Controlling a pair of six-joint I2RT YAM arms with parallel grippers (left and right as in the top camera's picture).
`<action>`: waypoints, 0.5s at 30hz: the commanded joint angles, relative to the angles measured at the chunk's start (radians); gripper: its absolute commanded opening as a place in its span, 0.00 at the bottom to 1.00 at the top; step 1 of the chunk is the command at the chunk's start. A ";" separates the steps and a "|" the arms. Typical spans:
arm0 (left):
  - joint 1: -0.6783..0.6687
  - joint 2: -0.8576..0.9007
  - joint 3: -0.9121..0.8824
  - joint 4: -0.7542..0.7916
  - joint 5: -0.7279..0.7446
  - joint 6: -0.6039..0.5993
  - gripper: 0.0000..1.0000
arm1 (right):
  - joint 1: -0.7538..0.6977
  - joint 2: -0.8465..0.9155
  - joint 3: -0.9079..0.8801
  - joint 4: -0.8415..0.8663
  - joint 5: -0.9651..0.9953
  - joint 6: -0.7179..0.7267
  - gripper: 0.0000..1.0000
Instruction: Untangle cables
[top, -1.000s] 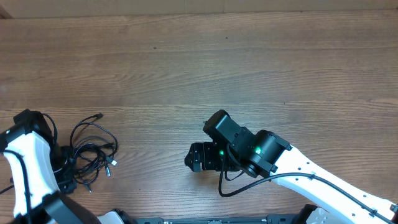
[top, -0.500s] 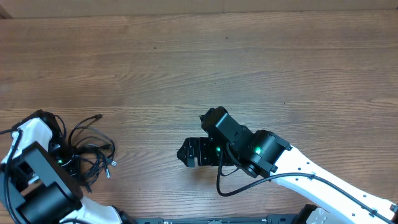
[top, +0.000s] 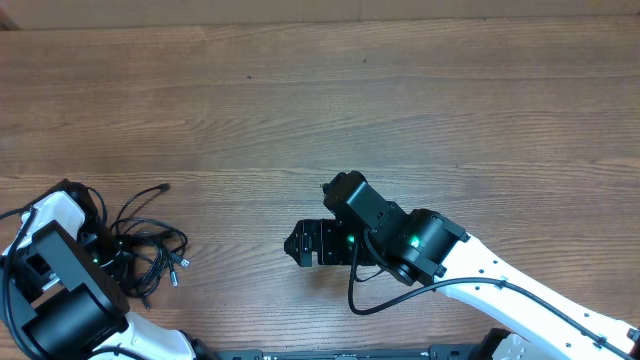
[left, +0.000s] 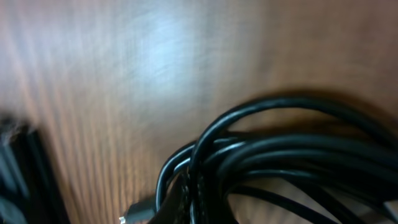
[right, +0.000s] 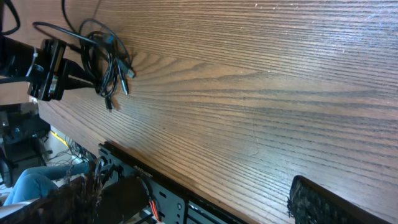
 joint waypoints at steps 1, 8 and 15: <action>-0.039 0.046 -0.002 0.211 0.418 0.336 0.04 | 0.005 0.000 0.000 0.012 0.018 0.000 0.96; -0.204 0.042 0.003 0.220 0.447 0.377 0.04 | 0.005 0.000 0.000 0.043 0.018 0.000 0.97; -0.295 -0.023 0.124 0.117 0.442 0.433 0.04 | 0.005 0.000 0.000 0.030 0.018 0.000 0.98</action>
